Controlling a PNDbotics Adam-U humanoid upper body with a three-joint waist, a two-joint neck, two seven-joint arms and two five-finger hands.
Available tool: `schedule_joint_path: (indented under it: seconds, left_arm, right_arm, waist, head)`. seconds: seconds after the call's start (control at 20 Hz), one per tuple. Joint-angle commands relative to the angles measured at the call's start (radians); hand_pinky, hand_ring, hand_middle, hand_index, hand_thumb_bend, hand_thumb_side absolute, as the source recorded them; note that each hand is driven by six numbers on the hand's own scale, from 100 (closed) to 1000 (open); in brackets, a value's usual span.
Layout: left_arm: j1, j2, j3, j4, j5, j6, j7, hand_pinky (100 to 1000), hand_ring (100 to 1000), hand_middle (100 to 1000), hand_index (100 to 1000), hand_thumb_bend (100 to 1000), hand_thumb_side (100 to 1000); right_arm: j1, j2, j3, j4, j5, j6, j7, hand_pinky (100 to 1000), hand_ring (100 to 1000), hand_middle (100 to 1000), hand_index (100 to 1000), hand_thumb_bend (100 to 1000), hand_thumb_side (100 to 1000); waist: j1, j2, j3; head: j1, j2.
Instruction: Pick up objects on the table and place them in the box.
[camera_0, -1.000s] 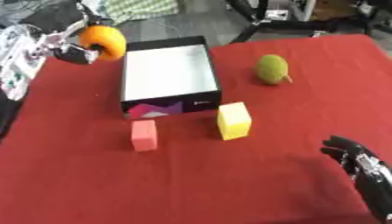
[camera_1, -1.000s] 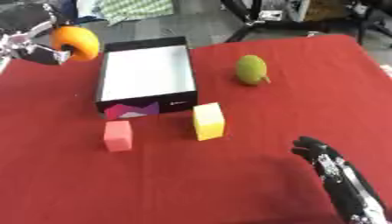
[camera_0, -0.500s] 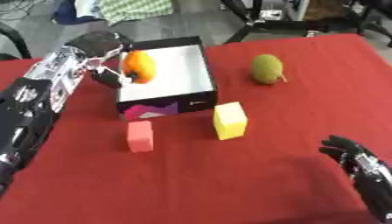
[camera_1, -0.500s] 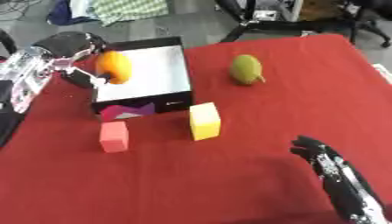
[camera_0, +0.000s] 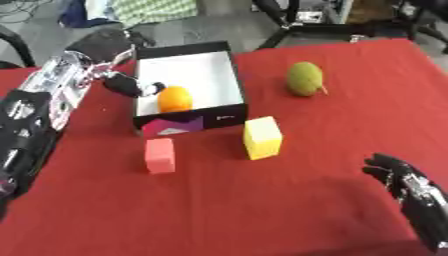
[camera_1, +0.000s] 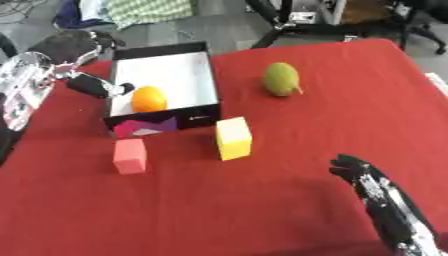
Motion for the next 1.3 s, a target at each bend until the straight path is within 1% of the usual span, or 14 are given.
schedule_joint_path:
  seconds: [0.05, 0.15, 0.25, 0.4, 0.45, 0.55, 0.7, 0.8, 0.9, 1.05, 1.3]
  left_arm:
    - [0.012, 0.127, -0.007, -0.17, 0.159, -0.046, -0.054, 784, 668, 725, 906, 366, 629]
    - [0.055, 0.203, -0.025, -0.287, 0.252, -0.055, -0.124, 782, 665, 719, 898, 359, 640]
    - [0.1, 0.274, -0.046, -0.398, 0.339, -0.05, -0.213, 781, 668, 714, 894, 366, 657]
    - [0.156, 0.359, -0.083, -0.527, 0.441, -0.02, -0.355, 777, 676, 718, 897, 387, 679]
    - [0.17, 0.379, -0.098, -0.557, 0.456, -0.008, -0.405, 775, 683, 725, 902, 411, 685]
    - [0.193, 0.399, -0.123, -0.591, 0.459, 0.015, -0.49, 776, 692, 733, 906, 428, 690]
    - [0.23, 0.389, -0.156, -0.561, 0.432, 0.055, -0.57, 784, 718, 760, 917, 460, 691]
    - [0.242, 0.369, -0.169, -0.526, 0.394, 0.071, -0.585, 785, 724, 767, 919, 481, 690]
    - [0.248, 0.342, -0.178, -0.484, 0.347, 0.082, -0.572, 788, 732, 779, 923, 497, 690]
    - [0.249, 0.302, -0.19, -0.433, 0.285, 0.087, -0.521, 790, 739, 789, 926, 500, 679]
    - [0.24, 0.249, -0.211, -0.389, 0.206, 0.091, -0.428, 801, 755, 809, 934, 491, 658]
  right_arm:
    - [-0.005, -0.008, -0.005, -0.007, 0.0, 0.0, -0.003, 1000, 850, 803, 862, 100, 804]
    - [-0.005, -0.009, -0.007, -0.007, 0.001, 0.0, -0.005, 1000, 850, 803, 863, 100, 803]
    - [-0.005, -0.011, -0.008, -0.007, 0.003, 0.0, -0.006, 1000, 849, 803, 862, 100, 804]
    - [-0.006, -0.013, -0.007, -0.006, 0.004, 0.0, -0.006, 1000, 849, 803, 862, 100, 803]
    - [-0.006, -0.014, -0.007, -0.006, 0.005, 0.0, -0.006, 1000, 849, 803, 862, 100, 803]
    - [-0.006, -0.014, -0.006, -0.006, 0.005, 0.0, -0.005, 1000, 850, 803, 863, 100, 802]
    - [-0.008, -0.013, -0.005, -0.006, 0.005, 0.001, -0.004, 1000, 849, 803, 863, 100, 801]
    - [-0.009, -0.012, -0.005, -0.006, 0.005, 0.001, -0.004, 1000, 849, 803, 863, 100, 802]
    - [-0.01, -0.012, -0.005, -0.006, 0.005, 0.002, -0.004, 1000, 849, 803, 863, 100, 803]
    - [-0.01, -0.011, -0.004, -0.006, 0.004, 0.002, -0.003, 1000, 849, 803, 863, 100, 804]
    - [-0.01, -0.011, -0.004, -0.006, 0.004, 0.003, -0.002, 1000, 849, 803, 863, 100, 805]
  waist:
    - [-0.004, -0.024, 0.004]
    - [-0.001, -0.025, 0.007]
    - [0.001, -0.026, 0.01]
    - [0.004, -0.027, 0.012]
    - [0.005, -0.028, 0.013]
    - [0.006, -0.028, 0.012]
    - [0.006, -0.029, 0.008]
    - [0.006, -0.028, 0.006]
    - [0.005, -0.027, 0.005]
    - [0.005, -0.026, 0.004]
    - [0.004, -0.025, 0.004]
  head:
    - [-0.004, -0.001]
    - [-0.008, -0.001]
    - [-0.011, -0.001]
    - [-0.012, -0.001]
    - [-0.012, -0.001]
    - [-0.012, -0.001]
    - [-0.013, -0.001]
    - [-0.014, -0.001]
    - [-0.016, -0.001]
    - [-0.017, -0.001]
    - [-0.017, -0.001]
